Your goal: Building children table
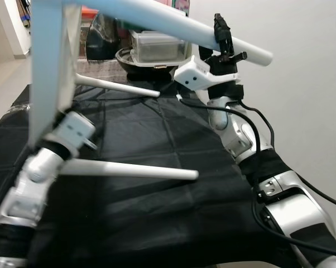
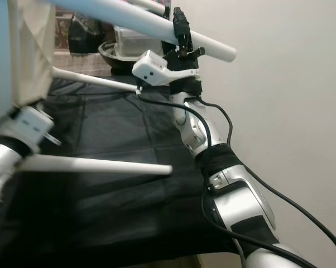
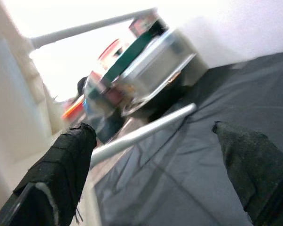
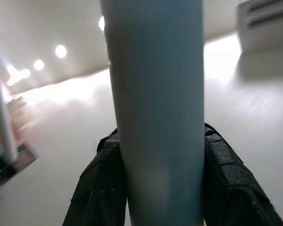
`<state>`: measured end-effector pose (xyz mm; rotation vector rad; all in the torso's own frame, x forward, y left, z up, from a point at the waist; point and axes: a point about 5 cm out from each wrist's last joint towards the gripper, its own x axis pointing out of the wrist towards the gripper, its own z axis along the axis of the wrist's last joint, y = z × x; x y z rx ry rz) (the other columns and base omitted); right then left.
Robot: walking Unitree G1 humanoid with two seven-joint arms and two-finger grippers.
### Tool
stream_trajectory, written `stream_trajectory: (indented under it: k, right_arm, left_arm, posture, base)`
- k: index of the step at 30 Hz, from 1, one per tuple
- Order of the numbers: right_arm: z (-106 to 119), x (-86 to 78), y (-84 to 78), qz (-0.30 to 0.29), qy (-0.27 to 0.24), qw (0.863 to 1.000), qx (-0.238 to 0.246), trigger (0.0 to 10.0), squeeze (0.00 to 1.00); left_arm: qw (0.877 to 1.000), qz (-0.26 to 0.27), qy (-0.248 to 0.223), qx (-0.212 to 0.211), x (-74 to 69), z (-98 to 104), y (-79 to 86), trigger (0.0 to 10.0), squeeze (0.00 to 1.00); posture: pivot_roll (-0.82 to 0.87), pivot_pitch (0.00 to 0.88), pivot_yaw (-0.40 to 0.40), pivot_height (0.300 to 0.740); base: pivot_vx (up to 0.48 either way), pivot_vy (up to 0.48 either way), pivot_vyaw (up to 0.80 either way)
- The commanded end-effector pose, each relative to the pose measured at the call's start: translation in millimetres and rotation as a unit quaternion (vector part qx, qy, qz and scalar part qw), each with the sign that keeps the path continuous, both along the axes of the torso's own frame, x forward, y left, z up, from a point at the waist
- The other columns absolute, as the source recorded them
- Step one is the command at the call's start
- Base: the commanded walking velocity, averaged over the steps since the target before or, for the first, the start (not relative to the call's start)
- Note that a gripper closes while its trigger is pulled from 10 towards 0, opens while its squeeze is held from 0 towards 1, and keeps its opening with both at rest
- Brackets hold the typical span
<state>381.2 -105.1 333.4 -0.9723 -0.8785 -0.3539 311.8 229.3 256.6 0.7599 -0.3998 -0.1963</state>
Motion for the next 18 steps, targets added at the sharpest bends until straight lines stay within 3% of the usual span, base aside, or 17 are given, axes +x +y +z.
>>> stream_trajectory:
  k: [1, 3, 5, 11, 13, 14, 16, 18]
  right_arm:
    - [-24, 12.0, -32.1, -0.037, 0.078, 0.993, 0.081, 0.0, 0.00]
    - [-41, 15.9, -34.0, -0.023, 0.133, 0.983, 0.127, 0.0, 0.00]
    - [-54, 17.9, -35.6, -0.010, 0.175, 0.969, 0.174, 0.0, 0.00]
    - [-68, 18.9, -38.2, -0.005, 0.210, 0.954, 0.215, 0.0, 0.00]
    - [-69, 17.7, -43.8, -0.013, 0.210, 0.951, 0.226, 0.0, 0.00]
    - [-67, 16.3, -53.6, -0.020, 0.206, 0.947, 0.247, 0.0, 0.00]
    - [-66, 16.2, -56.1, -0.020, 0.206, 0.945, 0.254, 0.0, 0.00]
    - [-73, 17.3, -60.4, -0.020, 0.230, 0.931, 0.283, 0.0, 0.00]
  left_arm:
    - [1.000, 0.017, -0.004, 0.024, -5.0, 18, 21.2, 10.0, 0.00]
    - [0.997, 0.008, -0.007, 0.082, -7.5, 38, 27.5, 10.0, 0.00]
    - [0.995, 0.005, -0.010, 0.099, -8.0, 52, 31.6, 10.0, 0.00]
    - [0.993, 0.005, -0.011, 0.118, -7.3, 64, 36.4, 10.0, 0.00]
    - [0.990, 0.001, -0.016, 0.137, -5.4, 76, 38.1, 10.0, 0.00]
    - [0.985, 0.002, -0.031, 0.170, 0.0, 98, 41.1, 10.0, 0.00]
    - [0.983, 0.004, -0.036, 0.180, 1.4, 105, 41.8, 10.0, 0.00]
    - [0.978, 0.004, -0.059, 0.198, 7.4, 120, 37.0, 10.0, 0.00]
  posture:
    - [0.14, 0.000, -0.044, 0.740]
    - [0.15, 0.000, -0.040, 0.740]
    - [0.15, 0.000, -0.038, 0.740]
    - [0.15, 0.000, -0.032, 0.740]
    - [0.16, 0.000, -0.030, 0.740]
    - [0.15, 0.000, -0.022, 0.740]
    - [0.15, 0.000, -0.022, 0.740]
    - [0.16, 0.000, -0.021, 0.740]
  base:
    - [0.000, 0.000, 0.00]
    - [0.000, 0.000, 0.00]
    - [0.000, 0.000, 0.00]
    - [0.000, 0.000, 0.00]
    - [0.000, 0.000, 0.00]
    - [0.000, 0.000, 0.00]
    - [0.000, 0.000, 0.00]
    - [0.000, 0.000, 0.00]
